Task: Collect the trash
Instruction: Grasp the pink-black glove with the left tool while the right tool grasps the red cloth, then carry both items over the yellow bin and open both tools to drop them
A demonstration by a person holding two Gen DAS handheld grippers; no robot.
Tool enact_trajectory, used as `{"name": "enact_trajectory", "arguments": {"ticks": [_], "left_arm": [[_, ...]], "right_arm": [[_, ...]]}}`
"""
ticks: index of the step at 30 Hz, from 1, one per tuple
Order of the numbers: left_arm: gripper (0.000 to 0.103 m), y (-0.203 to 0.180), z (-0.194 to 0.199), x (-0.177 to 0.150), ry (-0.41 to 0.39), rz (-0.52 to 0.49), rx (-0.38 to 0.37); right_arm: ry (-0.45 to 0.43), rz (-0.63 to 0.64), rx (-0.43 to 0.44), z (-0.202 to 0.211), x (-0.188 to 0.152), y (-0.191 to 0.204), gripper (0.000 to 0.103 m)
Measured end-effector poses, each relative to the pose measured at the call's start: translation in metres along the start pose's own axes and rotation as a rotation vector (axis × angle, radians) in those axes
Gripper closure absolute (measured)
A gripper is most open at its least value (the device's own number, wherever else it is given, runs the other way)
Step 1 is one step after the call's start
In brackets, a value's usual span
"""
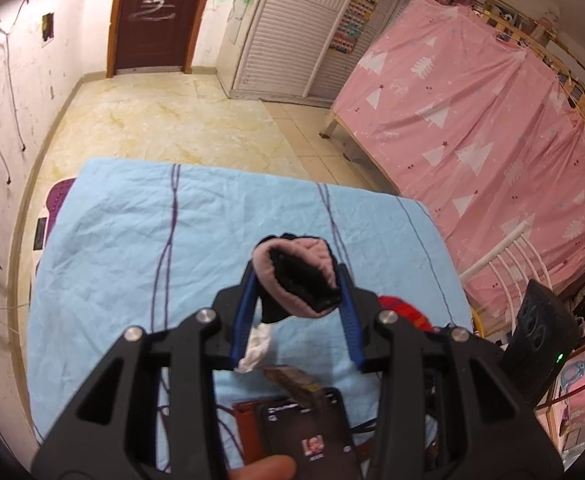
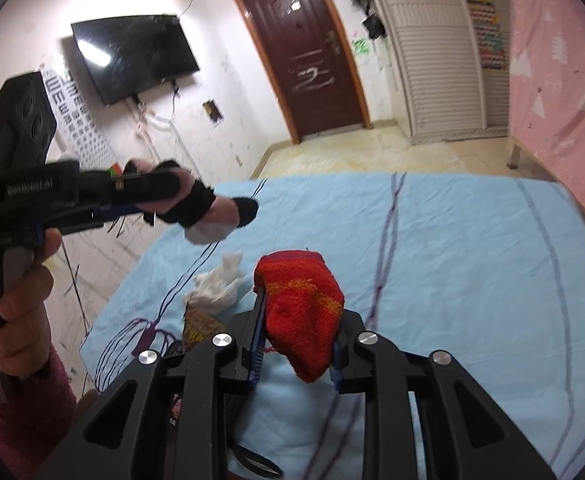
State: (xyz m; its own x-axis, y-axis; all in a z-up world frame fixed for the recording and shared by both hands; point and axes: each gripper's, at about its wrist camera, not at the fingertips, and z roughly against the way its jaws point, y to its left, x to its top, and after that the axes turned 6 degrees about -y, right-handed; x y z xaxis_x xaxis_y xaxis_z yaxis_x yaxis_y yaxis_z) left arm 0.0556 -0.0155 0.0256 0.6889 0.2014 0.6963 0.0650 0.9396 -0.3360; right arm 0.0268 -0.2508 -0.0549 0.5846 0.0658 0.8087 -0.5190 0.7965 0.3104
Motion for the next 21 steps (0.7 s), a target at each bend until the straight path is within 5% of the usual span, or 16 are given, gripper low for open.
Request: {"name": "enact_trajectory", "arguments": {"ticks": [21], "left_arm": [[0.067, -0.116, -0.028, -0.003, 0.04, -0.204, -0.035]], "right_arm": [[-0.24, -0.165, -0.186, 0.116, -0.002, -0.115, 0.084]]}}
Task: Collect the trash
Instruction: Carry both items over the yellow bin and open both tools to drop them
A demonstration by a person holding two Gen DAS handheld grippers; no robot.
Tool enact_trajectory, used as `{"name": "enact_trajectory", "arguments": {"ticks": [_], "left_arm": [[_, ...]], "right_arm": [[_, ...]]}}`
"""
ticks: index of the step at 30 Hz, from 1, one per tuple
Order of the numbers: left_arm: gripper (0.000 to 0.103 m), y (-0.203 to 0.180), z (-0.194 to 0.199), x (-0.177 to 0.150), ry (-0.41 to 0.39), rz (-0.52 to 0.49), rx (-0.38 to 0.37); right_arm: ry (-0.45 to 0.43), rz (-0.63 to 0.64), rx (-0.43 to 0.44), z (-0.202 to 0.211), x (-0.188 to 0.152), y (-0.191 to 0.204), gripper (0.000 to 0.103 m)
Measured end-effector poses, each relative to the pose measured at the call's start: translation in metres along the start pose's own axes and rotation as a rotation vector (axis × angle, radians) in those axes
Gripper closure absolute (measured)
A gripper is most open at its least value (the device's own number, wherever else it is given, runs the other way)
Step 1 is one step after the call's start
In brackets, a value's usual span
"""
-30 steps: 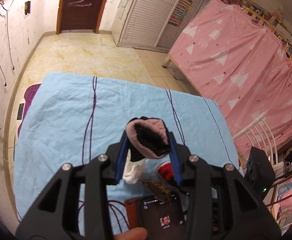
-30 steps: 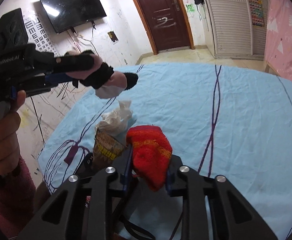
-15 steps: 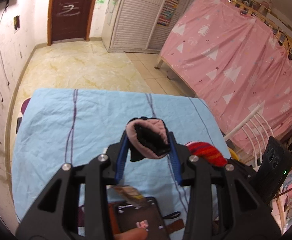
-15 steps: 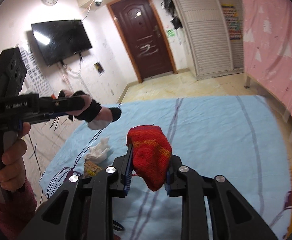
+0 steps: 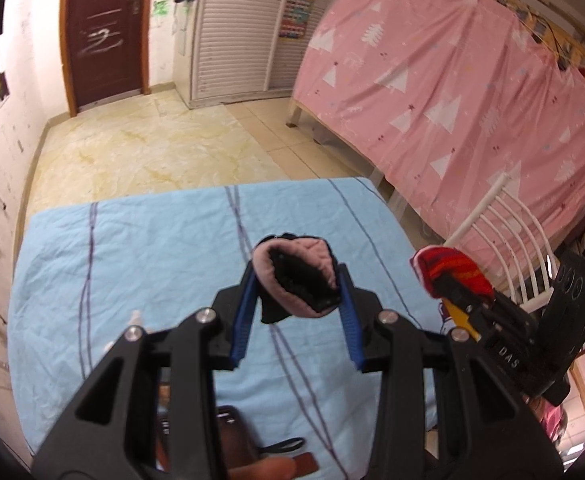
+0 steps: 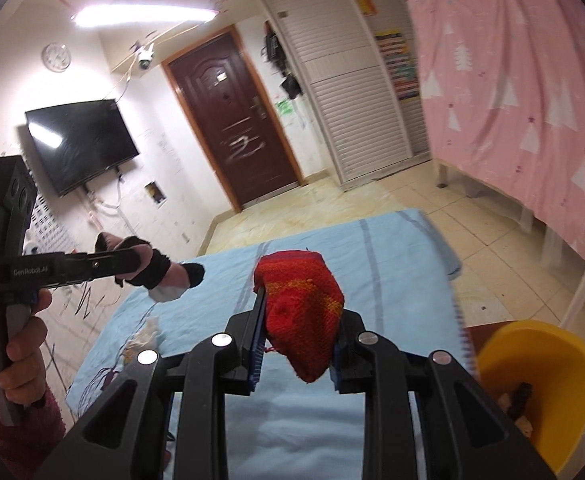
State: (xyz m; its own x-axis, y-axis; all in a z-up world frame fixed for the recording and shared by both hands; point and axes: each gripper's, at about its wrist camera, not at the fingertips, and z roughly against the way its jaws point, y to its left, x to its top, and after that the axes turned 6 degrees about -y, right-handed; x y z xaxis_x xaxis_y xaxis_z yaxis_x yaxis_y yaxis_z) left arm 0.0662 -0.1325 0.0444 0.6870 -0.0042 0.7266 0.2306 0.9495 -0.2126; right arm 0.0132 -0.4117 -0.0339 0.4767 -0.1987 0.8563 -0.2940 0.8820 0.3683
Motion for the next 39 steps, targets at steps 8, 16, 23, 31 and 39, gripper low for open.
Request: {"name": "enact_trajectory", "arguments": {"ticks": [8, 16, 23, 31, 39], "left_arm": [[0.066, -0.041, -0.021, 0.003, 0.039, -0.063, -0.022], [0.066, -0.104, -0.039, 0.001, 0.072, -0.169, -0.072], [0.066, -0.161, -0.066, -0.003, 0.138, -0.218, -0.13], [0.066, -0.218, -0.114, -0.026, 0.27, -0.206, -0.22], [0.041, -0.246, -0.142, -0.042, 0.335, -0.179, -0.219]], "right_arm": [[-0.051, -0.062, -0.07, 0.026, 0.001, -0.047, 0.084], [-0.071, -0.081, -0.215, 0.053, -0.009, -0.098, 0.084], [-0.078, -0.146, -0.283, 0.068, -0.029, -0.149, 0.084], [-0.044, -0.177, -0.334, 0.065, -0.047, -0.182, 0.077], [-0.052, -0.196, -0.353, 0.066, -0.053, -0.191, 0.034]]}}
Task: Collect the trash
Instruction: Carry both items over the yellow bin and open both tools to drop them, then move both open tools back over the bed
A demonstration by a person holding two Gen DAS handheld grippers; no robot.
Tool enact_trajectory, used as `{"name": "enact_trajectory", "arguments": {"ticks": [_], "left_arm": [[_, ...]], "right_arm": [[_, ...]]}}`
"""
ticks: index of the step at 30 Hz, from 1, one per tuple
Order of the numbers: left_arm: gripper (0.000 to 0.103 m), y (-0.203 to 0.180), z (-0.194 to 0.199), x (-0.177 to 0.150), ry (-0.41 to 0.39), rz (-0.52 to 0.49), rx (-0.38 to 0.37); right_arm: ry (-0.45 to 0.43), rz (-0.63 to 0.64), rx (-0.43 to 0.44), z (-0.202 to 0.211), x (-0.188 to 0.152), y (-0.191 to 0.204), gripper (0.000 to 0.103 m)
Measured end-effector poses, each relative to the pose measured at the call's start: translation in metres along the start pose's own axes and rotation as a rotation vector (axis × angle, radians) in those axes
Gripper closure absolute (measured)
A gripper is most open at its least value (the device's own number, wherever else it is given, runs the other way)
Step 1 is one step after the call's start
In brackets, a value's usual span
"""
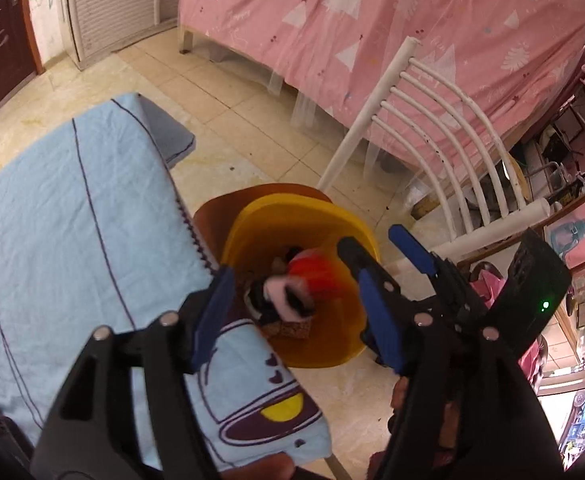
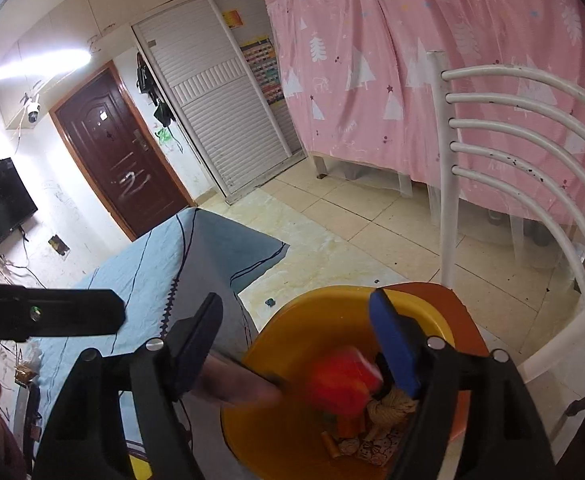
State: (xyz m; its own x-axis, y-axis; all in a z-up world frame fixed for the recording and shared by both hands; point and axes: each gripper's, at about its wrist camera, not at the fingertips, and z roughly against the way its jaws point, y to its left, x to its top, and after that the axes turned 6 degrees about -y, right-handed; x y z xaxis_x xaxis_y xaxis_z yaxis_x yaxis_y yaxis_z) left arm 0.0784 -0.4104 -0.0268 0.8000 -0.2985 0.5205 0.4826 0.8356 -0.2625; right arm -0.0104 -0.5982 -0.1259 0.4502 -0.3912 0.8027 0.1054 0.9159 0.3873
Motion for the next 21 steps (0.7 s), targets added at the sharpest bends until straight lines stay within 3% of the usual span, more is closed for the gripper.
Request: {"name": "enact_trajectory", "arguments": {"ticks": [9, 21], "left_arm": [[0.041, 0.005, 0.019, 0.001, -0.032, 0.017, -0.007], [0.037, 0.047, 0.074, -0.002, -0.124, 0.09, 0.006]], "right_arm": [[-0.014, -0.003, 0.019, 0.004, 0.002, 0.006, 0.034], [-0.016, 0.084, 0.074, 0.005, 0.014, 0.067, 0.034]]}}
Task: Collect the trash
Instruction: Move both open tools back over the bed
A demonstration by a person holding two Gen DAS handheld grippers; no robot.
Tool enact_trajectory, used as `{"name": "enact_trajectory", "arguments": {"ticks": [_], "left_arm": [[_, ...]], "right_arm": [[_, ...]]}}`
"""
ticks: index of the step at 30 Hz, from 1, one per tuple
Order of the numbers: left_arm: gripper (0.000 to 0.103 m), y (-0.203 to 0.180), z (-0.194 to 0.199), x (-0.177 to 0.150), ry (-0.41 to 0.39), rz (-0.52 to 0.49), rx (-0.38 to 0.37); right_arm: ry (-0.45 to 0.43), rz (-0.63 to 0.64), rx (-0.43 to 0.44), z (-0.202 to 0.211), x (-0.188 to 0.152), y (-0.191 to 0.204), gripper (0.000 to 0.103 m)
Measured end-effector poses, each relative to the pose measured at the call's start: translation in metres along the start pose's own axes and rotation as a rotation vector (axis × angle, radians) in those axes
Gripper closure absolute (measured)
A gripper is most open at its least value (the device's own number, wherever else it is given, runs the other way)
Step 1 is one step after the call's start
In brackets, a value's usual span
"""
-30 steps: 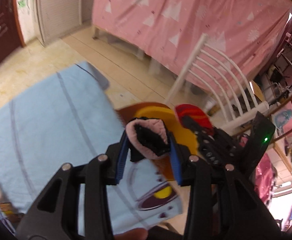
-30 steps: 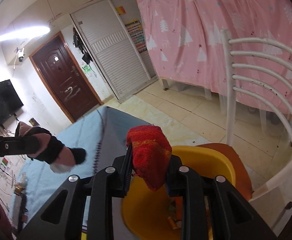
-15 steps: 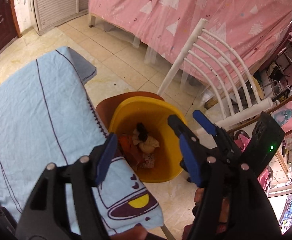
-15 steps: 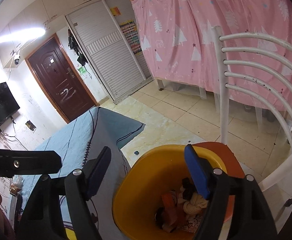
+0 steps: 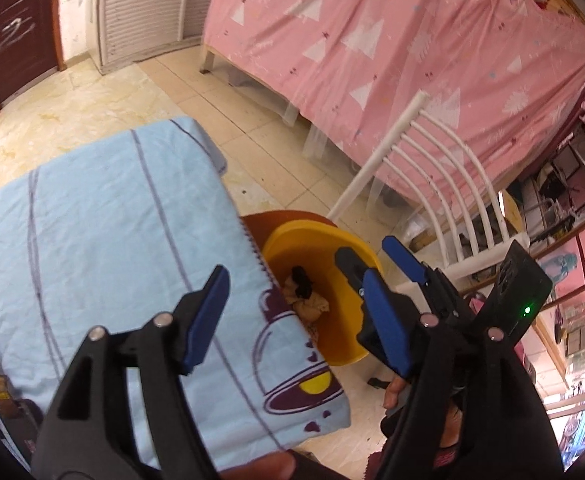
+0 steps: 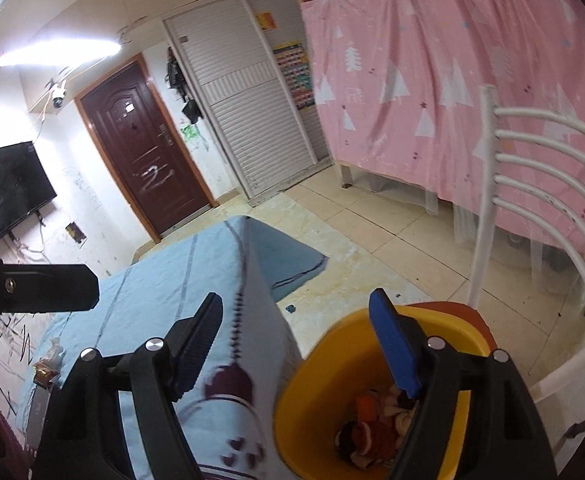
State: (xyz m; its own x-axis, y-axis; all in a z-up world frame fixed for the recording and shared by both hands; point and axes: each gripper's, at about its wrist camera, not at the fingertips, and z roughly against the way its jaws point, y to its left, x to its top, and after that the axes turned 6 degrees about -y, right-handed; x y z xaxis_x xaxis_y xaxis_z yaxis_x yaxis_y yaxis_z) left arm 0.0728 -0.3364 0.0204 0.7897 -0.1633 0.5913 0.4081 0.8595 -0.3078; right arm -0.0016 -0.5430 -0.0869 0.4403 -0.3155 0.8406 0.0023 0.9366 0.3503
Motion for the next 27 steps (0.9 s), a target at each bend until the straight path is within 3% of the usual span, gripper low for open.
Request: {"name": "enact_trajectory", "arguments": {"ticks": [5, 13, 16, 27], "left_arm": [[0.033, 0.023, 0.03, 0.0, -0.056, 0.023, 0.026], [0.033, 0.057, 0.072, 0.001, -0.12, 0.039, 0.131], [0.033, 0.069, 0.086, 0.001, -0.148, 0.002, 0.22], [0.029, 0.143, 0.122, 0.003, -0.18, 0.027, 0.376]], "right_arm": [[0.003, 0.049, 0.042, -0.006, 0.007, 0.035, 0.034], [0.026, 0.122, 0.117, -0.019, 0.01, 0.094, 0.034], [0.044, 0.156, 0.157, -0.026, 0.007, 0.122, 0.034], [0.107, 0.244, 0.259, -0.043, -0.008, 0.195, 0.034]]}}
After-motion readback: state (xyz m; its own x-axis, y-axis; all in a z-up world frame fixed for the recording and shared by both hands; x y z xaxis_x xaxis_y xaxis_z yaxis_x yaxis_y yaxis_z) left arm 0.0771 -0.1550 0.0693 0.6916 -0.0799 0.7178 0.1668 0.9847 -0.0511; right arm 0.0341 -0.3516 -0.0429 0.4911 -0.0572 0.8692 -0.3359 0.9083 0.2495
